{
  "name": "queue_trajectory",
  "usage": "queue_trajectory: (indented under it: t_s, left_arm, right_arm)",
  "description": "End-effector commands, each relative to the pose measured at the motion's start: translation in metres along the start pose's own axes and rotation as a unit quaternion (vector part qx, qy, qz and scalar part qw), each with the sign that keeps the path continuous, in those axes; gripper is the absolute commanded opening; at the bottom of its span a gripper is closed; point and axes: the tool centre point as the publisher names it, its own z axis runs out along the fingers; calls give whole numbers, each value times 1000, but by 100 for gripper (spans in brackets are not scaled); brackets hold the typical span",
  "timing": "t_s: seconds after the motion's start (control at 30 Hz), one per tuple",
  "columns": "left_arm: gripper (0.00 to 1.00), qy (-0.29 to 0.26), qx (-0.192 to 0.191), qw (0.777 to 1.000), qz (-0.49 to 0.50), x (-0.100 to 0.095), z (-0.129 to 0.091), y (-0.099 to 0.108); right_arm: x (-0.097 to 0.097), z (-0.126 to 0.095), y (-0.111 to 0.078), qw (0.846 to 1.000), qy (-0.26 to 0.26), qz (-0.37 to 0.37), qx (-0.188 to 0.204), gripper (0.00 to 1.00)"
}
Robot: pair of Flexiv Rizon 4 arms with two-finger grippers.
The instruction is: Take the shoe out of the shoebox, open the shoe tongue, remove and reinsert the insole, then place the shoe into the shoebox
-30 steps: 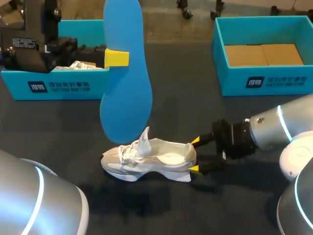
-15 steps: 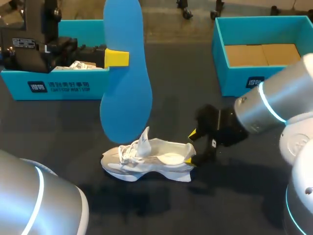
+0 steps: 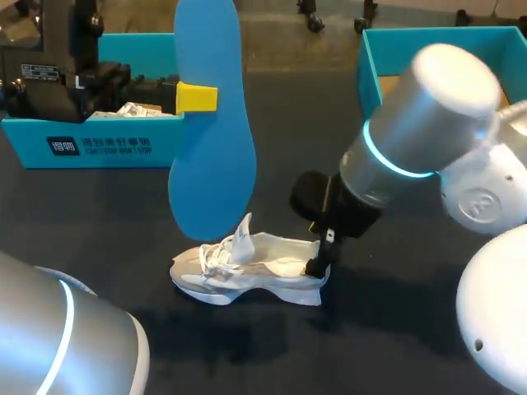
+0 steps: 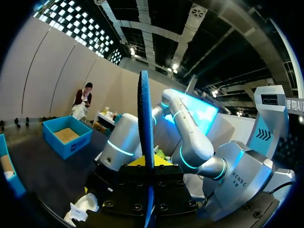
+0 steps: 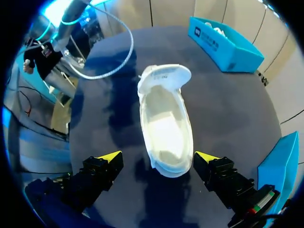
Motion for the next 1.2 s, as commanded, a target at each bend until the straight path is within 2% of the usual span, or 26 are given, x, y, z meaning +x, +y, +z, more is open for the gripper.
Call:
queue_trajectory:
  t_s: [0.03, 0.43, 0.73, 0.93, 1.2]
  left_arm:
    - [0, 2, -2, 1000, 0, -3, 3, -3]
    - [0, 2, -2, 1000, 0, -3, 3, -3]
    - [0, 2, -2, 1000, 0, -3, 3, -3]
    - [0, 2, -2, 1000, 0, -3, 3, -3]
    - [0, 2, -2, 1000, 0, -3, 3, -3]
  right_arm:
    - [-1, 6, 5, 963, -11, -5, 271, 100]
    - [-5, 20, 3, 973, -24, -15, 231, 100]
    - [-15, 16, 7, 975, -30, -23, 220, 100]
    - [-29, 12, 16, 976, -39, -36, 210, 100]
    - [-53, 26, 32, 977, -29, -60, 203, 100]
